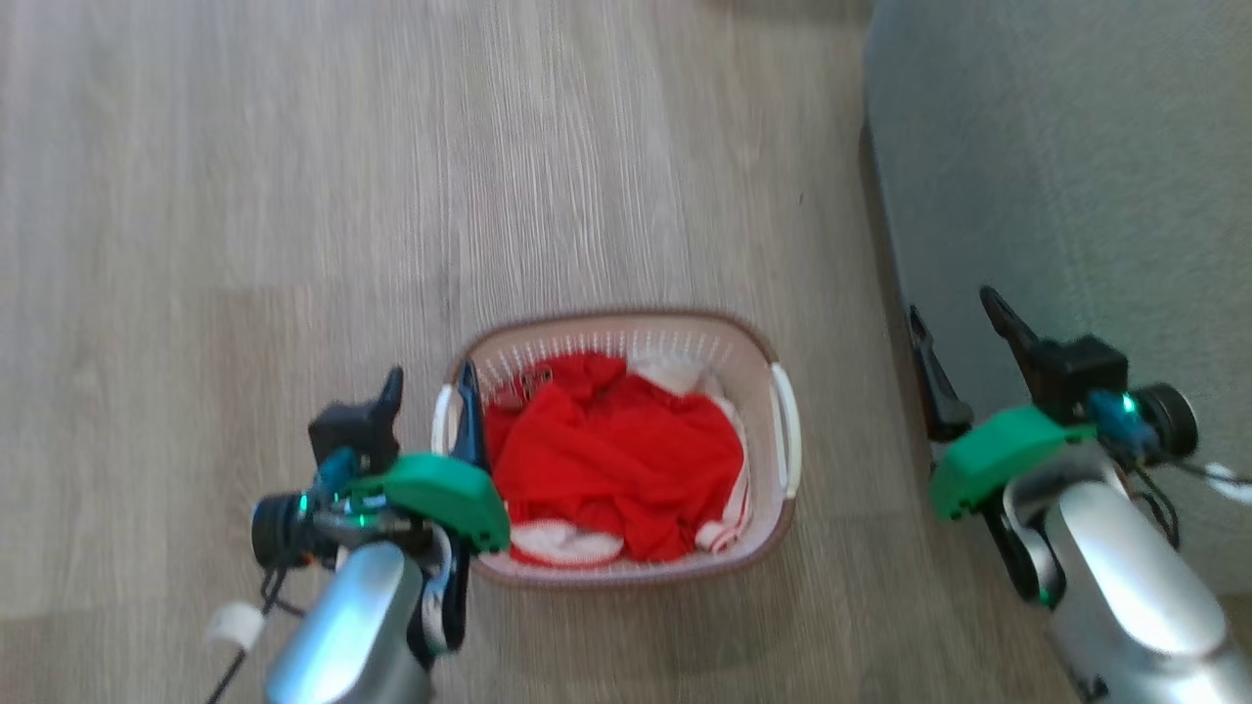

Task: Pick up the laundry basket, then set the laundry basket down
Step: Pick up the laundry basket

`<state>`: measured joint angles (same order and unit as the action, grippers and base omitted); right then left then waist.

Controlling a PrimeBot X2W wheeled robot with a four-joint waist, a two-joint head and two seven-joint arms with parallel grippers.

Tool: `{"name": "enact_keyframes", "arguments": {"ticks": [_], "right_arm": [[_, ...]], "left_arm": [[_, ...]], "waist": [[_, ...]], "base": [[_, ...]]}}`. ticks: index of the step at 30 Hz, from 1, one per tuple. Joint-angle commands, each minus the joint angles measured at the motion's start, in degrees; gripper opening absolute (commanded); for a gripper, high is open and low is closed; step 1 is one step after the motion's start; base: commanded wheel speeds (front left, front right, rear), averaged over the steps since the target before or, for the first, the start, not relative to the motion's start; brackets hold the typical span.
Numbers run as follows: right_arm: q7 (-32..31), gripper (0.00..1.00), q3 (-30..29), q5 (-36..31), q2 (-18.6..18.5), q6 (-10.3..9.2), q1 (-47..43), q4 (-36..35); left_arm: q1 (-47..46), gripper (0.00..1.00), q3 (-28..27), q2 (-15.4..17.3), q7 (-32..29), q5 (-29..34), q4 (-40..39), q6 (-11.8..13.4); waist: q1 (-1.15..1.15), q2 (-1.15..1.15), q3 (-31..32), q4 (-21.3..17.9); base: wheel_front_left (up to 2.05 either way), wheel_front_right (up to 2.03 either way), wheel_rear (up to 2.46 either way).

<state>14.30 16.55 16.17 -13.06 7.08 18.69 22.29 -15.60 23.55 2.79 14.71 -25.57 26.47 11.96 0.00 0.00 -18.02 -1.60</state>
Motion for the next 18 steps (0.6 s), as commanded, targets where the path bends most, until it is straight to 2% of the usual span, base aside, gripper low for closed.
{"name": "enact_keyframes", "arguments": {"ticks": [1,8,11,18], "right_arm": [[0.7,1.0,1.7,1.1,-0.9,0.41,2.0,-0.1],[0.7,1.0,8.8,8.8,-1.0,0.41,9.1,8.8],[0.7,1.0,14.4,15.0,-0.6,0.41,13.5,14.1],[-0.5,1.0,23.2,26.0,0.3,0.41,20.5,20.5]], "left_arm": [[-3.1,1.0,-1.3,0.1,0.3,0.0,0.0,0.3],[-10.0,1.0,1.5,0.1,0.3,-1.9,10.2,0.2],[-14.3,1.0,3.2,0.1,0.3,-2.5,16.4,0.5],[-19.9,1.0,5.6,0.1,0.3,-4.0,23.0,0.7]], "waist": [[0.0,0.0,-5.0,0.0],[0.0,0.0,-12.7,-0.7],[0.0,0.0,-16.2,-0.9],[0.0,0.0,-21.0,-0.2]], "base": [[0.0,0.0,0.0],[0.0,0.0,0.0],[0.0,0.0,0.0],[0.0,0.0,0.0]]}}
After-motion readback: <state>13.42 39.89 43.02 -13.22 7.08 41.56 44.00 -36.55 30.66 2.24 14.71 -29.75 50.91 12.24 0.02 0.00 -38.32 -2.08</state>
